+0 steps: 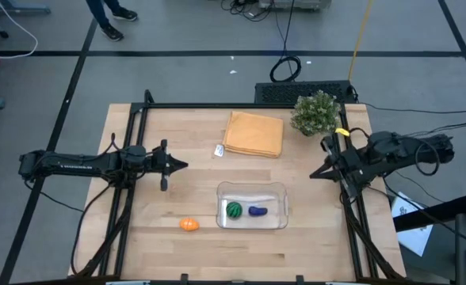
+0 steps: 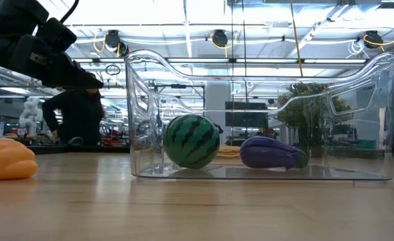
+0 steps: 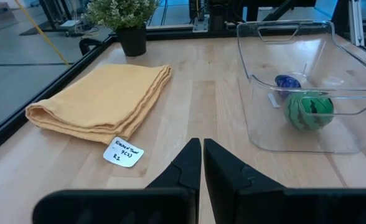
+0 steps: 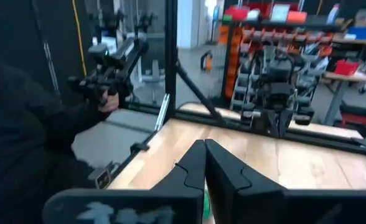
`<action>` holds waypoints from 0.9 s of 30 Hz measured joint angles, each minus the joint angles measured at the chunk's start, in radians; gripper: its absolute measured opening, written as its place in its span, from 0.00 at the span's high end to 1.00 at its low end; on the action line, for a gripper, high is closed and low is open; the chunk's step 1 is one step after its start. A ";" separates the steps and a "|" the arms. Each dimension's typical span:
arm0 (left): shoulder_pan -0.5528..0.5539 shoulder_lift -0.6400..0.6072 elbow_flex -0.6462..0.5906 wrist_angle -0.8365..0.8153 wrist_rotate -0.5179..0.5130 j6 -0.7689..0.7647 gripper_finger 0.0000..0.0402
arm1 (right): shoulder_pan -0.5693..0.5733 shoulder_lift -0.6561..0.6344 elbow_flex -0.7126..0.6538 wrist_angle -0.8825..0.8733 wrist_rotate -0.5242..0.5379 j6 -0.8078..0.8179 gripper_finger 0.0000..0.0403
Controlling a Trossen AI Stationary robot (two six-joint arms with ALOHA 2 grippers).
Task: Pick and placing Produce into tupperware
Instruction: Put the croissant into the transparent bin
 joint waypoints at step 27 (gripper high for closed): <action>0.000 0.000 0.000 0.008 0.000 0.000 0.94 | -0.018 -0.208 -0.477 0.486 0.007 0.043 1.00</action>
